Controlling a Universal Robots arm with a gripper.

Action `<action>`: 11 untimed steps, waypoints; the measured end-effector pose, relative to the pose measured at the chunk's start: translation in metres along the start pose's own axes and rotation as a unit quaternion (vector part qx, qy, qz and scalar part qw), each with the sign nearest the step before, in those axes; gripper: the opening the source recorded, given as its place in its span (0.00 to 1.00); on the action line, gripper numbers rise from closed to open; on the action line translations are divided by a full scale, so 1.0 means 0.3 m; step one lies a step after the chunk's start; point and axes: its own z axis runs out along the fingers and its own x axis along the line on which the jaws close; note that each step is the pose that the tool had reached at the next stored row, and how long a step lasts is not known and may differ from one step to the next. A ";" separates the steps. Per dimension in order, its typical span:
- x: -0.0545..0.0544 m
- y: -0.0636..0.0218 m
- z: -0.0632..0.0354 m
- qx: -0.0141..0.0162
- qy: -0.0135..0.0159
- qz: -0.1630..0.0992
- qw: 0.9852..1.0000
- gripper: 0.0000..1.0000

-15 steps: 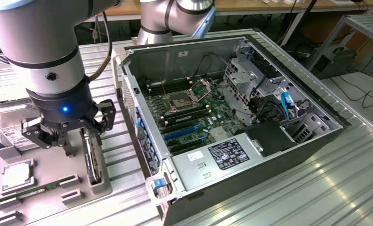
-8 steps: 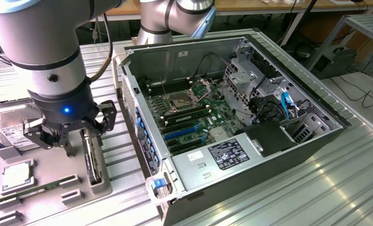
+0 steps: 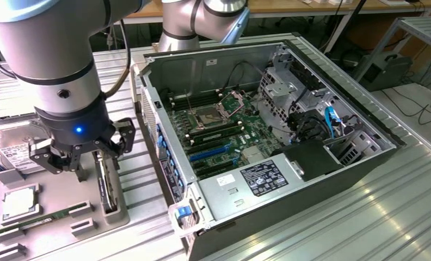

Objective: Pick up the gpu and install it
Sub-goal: 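Pick up the gpu and move the gpu toward the slot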

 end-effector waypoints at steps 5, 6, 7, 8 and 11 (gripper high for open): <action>0.000 0.000 0.012 0.000 0.000 0.001 1.000 0.62; 0.000 0.000 0.014 0.000 0.000 0.002 1.000 0.62; 0.000 0.000 0.015 0.000 0.000 0.002 1.000 0.62; 0.000 0.000 0.016 0.000 0.000 0.002 1.000 0.62; 0.000 0.000 0.020 0.000 0.000 0.003 1.000 0.62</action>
